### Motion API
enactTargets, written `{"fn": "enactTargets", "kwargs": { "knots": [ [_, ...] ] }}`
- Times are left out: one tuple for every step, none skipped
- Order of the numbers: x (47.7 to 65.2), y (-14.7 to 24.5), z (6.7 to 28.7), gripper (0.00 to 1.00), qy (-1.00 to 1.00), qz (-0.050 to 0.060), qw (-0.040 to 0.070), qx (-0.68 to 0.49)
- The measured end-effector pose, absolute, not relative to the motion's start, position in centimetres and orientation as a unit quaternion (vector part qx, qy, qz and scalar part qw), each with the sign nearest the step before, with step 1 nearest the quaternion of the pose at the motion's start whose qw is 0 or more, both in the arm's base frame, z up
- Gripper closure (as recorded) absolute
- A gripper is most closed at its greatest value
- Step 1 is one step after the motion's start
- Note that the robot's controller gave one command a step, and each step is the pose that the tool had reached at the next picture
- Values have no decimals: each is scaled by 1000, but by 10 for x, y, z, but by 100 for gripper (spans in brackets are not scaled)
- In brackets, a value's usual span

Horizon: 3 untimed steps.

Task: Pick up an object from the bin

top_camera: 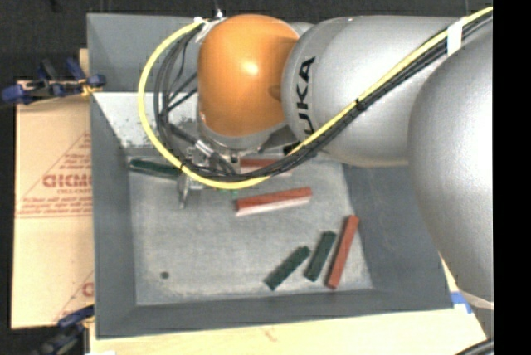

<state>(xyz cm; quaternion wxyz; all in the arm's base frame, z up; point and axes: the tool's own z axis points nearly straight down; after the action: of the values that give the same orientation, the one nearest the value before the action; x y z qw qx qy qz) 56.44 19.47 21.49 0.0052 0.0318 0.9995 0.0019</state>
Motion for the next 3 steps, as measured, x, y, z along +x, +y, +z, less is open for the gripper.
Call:
{"fn": "enactTargets", "kwargs": {
  "knots": [
    [620,185,154,0,997,1,2,71],
    [620,185,154,0,997,1,2,71],
    [635,174,118,0,998,3,7,70]
  ]
}}
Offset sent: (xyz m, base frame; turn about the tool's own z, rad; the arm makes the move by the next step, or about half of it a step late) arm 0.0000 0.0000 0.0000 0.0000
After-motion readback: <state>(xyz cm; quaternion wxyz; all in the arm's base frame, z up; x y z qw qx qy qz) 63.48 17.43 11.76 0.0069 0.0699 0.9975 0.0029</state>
